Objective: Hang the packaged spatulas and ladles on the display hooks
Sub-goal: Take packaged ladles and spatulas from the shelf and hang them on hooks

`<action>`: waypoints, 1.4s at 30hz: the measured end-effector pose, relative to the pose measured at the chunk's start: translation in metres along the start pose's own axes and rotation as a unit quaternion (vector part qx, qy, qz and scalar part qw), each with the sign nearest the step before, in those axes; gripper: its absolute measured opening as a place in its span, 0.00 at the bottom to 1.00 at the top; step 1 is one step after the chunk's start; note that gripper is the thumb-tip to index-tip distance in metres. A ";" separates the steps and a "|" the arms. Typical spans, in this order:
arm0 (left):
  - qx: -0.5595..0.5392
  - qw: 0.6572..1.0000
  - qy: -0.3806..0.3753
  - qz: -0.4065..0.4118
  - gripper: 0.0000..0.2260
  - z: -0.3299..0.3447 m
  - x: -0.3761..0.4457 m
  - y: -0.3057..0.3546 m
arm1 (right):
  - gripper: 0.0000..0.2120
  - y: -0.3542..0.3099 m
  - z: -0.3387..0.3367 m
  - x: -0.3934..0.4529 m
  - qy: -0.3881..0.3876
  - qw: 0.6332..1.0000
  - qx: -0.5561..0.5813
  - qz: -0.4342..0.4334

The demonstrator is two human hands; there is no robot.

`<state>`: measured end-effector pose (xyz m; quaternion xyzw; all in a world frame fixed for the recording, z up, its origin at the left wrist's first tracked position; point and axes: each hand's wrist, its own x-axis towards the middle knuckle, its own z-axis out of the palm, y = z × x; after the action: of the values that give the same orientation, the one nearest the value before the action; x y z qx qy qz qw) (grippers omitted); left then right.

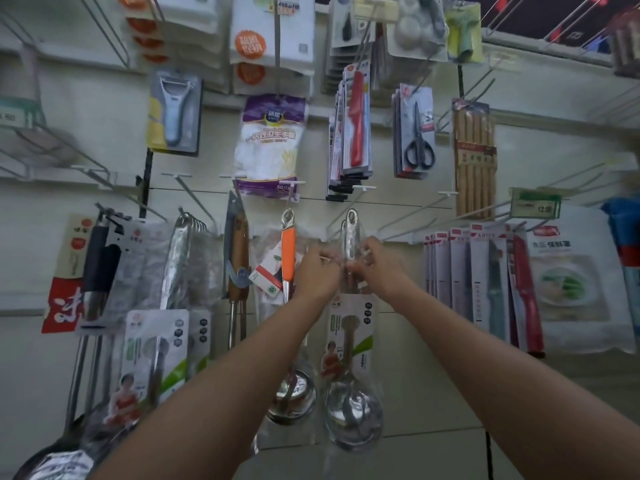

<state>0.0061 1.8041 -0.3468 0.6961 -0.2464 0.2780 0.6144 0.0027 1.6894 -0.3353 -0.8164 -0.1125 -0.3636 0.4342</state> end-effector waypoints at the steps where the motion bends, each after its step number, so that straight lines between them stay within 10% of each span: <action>1: -0.002 1.000 0.000 0.002 0.03 -0.001 0.001 0.000 | 0.11 -0.001 0.000 0.001 0.003 1.000 0.003 -0.003; 35: 0.067 0.993 -0.091 0.017 0.13 0.007 0.004 -0.008 | 0.11 0.008 0.023 0.022 0.064 0.994 -0.036 0.081; 42: 0.127 0.982 0.065 0.126 0.09 0.023 -0.012 -0.010 | 0.17 0.017 0.022 0.001 0.019 0.993 -0.092 0.065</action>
<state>0.0059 1.7824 -0.3644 0.7123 -0.2547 0.4266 0.4958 0.0233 1.6964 -0.3532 -0.8515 -0.0172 -0.3587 0.3822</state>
